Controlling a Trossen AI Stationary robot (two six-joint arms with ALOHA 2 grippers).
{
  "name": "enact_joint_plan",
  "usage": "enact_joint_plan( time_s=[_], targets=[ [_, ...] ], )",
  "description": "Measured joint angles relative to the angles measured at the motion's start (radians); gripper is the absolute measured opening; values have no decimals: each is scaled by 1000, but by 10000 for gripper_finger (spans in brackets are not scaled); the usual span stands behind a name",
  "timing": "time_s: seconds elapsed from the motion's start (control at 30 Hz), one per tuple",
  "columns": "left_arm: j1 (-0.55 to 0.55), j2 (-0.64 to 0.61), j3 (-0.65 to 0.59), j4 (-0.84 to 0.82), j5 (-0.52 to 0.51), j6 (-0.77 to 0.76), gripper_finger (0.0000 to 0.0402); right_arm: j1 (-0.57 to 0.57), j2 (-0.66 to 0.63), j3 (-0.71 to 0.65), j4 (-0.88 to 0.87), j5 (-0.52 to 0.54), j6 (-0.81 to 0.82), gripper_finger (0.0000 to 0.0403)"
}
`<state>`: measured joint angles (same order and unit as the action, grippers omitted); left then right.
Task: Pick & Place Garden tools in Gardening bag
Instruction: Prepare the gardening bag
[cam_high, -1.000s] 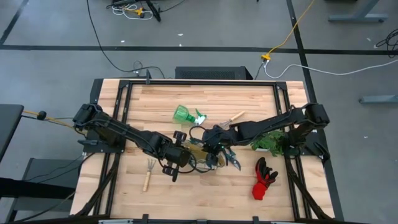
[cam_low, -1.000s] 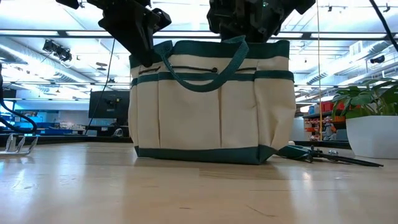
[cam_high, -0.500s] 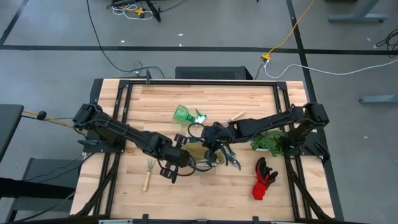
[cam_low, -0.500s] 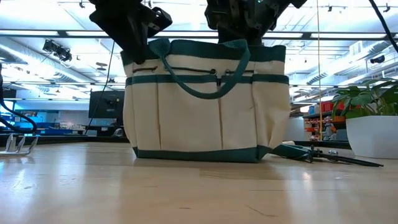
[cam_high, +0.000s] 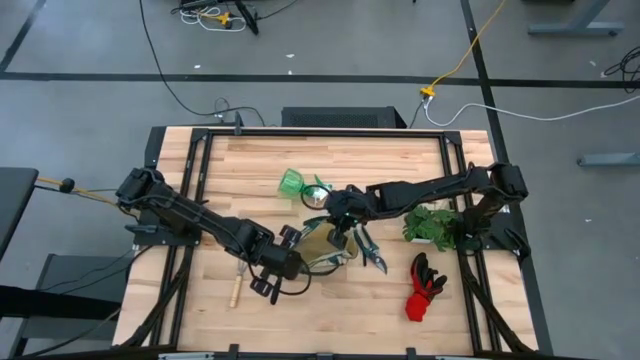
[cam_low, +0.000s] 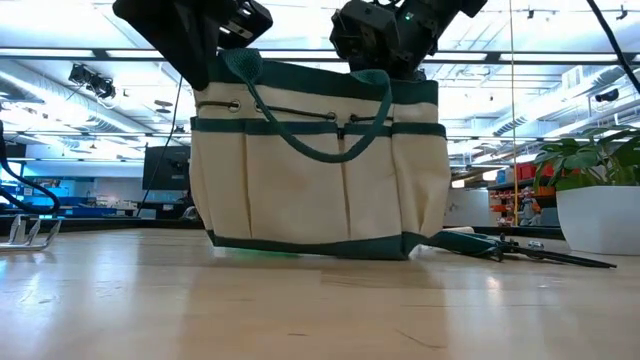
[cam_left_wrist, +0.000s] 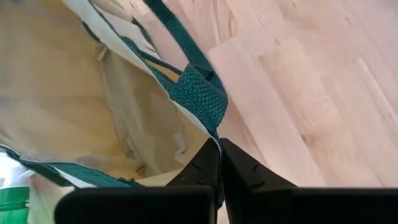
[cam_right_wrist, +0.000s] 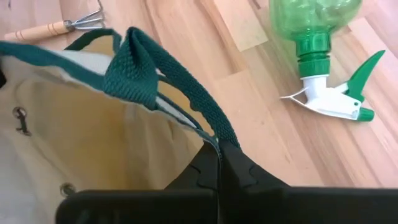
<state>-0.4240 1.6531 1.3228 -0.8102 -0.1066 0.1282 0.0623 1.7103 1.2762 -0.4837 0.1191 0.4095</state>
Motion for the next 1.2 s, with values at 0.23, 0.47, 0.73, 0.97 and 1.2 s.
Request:
enact_joint_plan(
  time_s=[0.23,0.47,0.73,0.97,1.2],
  targets=[
    [0,0,0,20,42,1,5,-26,0,0,-1,-11,-8,0],
    [1,0,0,39,44,21,8,-32,0,0,2,-22,-6,0],
    [23,0,0,30,-1,8,26,-27,0,0,3,-18,-7,0],
    [34,0,0,17,-42,-14,44,-27,0,0,3,-46,-10,0],
    [34,0,0,16,-115,-34,46,-27,0,0,3,-76,-7,6]
  ],
)
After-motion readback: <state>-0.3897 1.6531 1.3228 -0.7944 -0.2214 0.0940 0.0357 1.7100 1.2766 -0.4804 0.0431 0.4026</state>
